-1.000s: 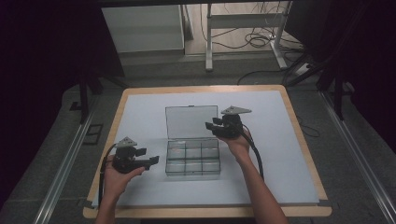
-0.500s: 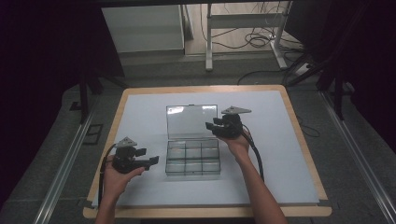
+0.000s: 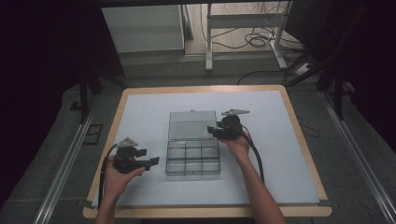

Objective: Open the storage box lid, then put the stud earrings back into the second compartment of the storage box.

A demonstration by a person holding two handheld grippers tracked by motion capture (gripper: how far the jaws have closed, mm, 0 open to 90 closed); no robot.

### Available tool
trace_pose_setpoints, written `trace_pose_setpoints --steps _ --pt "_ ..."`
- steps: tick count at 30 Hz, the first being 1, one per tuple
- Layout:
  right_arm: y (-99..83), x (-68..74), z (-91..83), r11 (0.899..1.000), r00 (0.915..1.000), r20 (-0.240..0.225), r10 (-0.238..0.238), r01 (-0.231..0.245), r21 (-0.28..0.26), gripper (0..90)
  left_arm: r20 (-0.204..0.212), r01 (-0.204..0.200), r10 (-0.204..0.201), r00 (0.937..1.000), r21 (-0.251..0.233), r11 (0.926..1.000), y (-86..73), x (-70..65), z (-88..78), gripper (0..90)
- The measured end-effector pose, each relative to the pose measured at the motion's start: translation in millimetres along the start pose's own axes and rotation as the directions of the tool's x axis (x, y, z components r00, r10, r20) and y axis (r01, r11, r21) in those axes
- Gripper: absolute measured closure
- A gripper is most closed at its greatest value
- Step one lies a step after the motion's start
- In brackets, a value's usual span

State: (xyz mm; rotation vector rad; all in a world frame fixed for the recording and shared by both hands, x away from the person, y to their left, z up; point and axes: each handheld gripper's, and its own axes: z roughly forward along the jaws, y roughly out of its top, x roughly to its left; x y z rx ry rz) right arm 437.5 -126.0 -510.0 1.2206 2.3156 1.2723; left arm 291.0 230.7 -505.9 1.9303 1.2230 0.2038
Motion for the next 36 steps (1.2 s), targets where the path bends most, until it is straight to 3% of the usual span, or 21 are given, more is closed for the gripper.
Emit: trace_pose_setpoints --steps 7,16,36 --pt "-2.7 2.3 -1.3 1.000 1.0000 0.008 -0.001 0.001 0.002 40.0 -0.001 -0.002 0.002 1.0000 0.005 1.0000 0.0 -0.6 0.4 27.9" --pt "1.6 5.4 -15.1 0.999 0.9988 0.003 -0.050 0.050 -0.008 38.8 -0.010 0.000 0.000 0.9999 -0.008 1.0000 -1.2 -0.6 -1.8 27.9" --pt "3.0 -1.8 -36.2 0.998 0.9980 0.013 -0.061 0.061 0.014 38.4 -0.017 -0.004 0.003 0.9998 -0.017 0.9999 -0.2 -0.4 -2.0 27.9"
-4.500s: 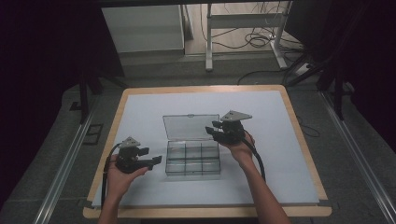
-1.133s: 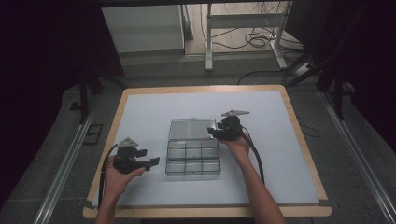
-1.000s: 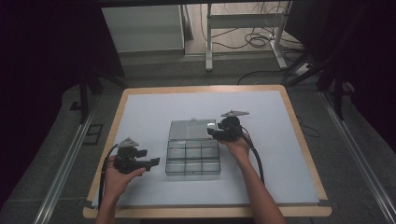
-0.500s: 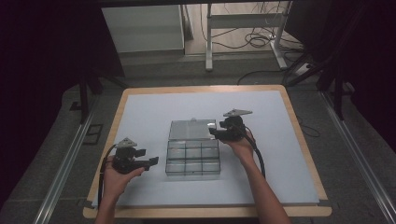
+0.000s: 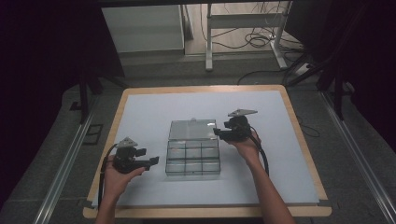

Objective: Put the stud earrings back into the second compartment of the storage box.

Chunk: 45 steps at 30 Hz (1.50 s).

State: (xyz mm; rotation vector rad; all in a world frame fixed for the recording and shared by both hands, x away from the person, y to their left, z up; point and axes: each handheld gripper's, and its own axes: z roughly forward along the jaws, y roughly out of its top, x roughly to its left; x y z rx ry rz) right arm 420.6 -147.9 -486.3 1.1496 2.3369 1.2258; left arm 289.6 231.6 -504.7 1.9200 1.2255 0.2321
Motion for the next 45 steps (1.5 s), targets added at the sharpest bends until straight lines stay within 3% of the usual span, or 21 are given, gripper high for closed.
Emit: trace_pose_setpoints --steps 19,25,28,45 --pt "-7.9 -18.5 -33.2 0.998 0.9983 0.045 -0.037 0.035 0.044 38.4 -0.010 -0.008 0.008 0.9999 0.014 0.9999 -1.1 -2.7 3.5 27.7" --pt "-9.5 -23.3 -37.4 0.997 0.9974 0.059 -0.040 0.036 0.064 38.7 -0.003 -0.015 0.015 0.9999 0.018 0.9997 -1.2 -3.9 4.0 27.6" --pt "-10.2 -27.1 -37.9 0.994 0.9959 0.070 -0.058 0.051 0.099 39.2 -0.002 -0.011 0.011 0.9999 0.012 0.9999 -1.1 -3.3 2.2 27.5" --pt "-13.0 -54.7 -35.4 0.984 0.9958 0.088 -0.024 0.008 0.179 47.7 0.000 -0.006 0.006 1.0000 0.007 1.0000 -1.6 -0.9 0.8 27.4"
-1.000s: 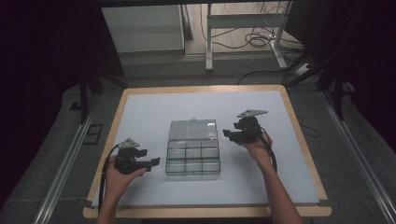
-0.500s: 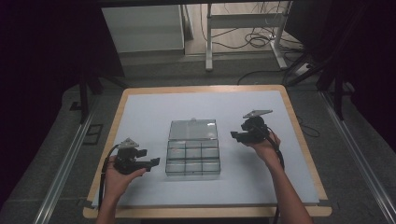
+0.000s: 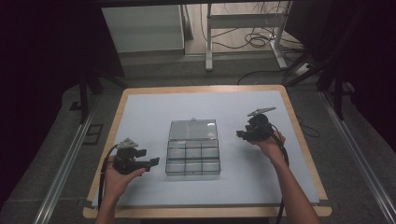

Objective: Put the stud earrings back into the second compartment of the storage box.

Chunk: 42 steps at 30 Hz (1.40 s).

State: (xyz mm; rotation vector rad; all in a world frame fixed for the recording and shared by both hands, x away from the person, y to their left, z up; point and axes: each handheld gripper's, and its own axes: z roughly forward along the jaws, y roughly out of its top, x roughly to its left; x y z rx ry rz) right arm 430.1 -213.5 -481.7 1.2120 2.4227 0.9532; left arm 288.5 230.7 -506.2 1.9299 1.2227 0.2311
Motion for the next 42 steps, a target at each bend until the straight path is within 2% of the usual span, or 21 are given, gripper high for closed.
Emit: trace_pose_setpoints --steps 27,42 --pt "9.0 -12.3 19.0 0.998 0.9990 -0.041 0.021 -0.018 0.060 55.6 -0.003 0.005 -0.006 1.0000 -0.003 1.0000 -0.9 1.4 -1.2 27.4" --pt "5.4 -20.6 33.0 0.994 0.9937 -0.096 0.058 -0.048 0.102 64.8 -0.002 0.005 -0.005 1.0000 0.001 1.0000 -1.5 2.3 -0.3 27.3"
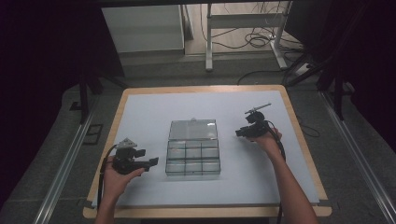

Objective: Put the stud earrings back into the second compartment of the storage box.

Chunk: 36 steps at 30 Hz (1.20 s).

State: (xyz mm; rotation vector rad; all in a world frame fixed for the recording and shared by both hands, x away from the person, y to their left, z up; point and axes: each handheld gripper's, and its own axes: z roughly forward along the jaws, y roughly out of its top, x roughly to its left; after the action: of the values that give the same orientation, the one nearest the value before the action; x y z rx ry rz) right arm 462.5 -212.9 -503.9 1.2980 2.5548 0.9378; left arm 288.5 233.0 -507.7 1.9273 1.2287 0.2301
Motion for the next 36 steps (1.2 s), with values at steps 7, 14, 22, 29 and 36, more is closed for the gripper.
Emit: trace_pose_setpoints --steps 7,14,22,29,36 --pt "0.0 -1.2 2.6 1.000 0.9999 -0.010 -0.001 0.001 0.002 68.7 0.001 0.000 0.000 1.0000 0.001 1.0000 -0.1 0.2 0.3 27.3" --pt "-0.1 -1.0 4.1 1.000 0.9997 -0.024 -0.004 0.005 0.005 76.0 -0.001 -0.001 0.001 1.0000 0.001 1.0000 -0.2 0.7 0.0 27.3" --pt "-1.3 -1.3 3.5 1.000 0.9991 -0.043 -0.006 0.007 0.011 82.9 -0.001 0.001 -0.001 1.0000 0.000 1.0000 -0.4 1.0 -0.4 27.3" --pt "-1.4 0.3 0.2 1.000 0.9987 -0.051 -0.009 0.010 0.002 83.0 -0.001 0.001 -0.001 1.0000 0.001 1.0000 -0.5 1.2 -0.4 27.3" --pt "-0.8 5.4 -8.3 0.999 0.9977 -0.060 -0.030 0.028 -0.034 83.0 -0.001 0.001 -0.001 1.0000 0.000 1.0000 -0.6 1.3 -0.5 27.3"
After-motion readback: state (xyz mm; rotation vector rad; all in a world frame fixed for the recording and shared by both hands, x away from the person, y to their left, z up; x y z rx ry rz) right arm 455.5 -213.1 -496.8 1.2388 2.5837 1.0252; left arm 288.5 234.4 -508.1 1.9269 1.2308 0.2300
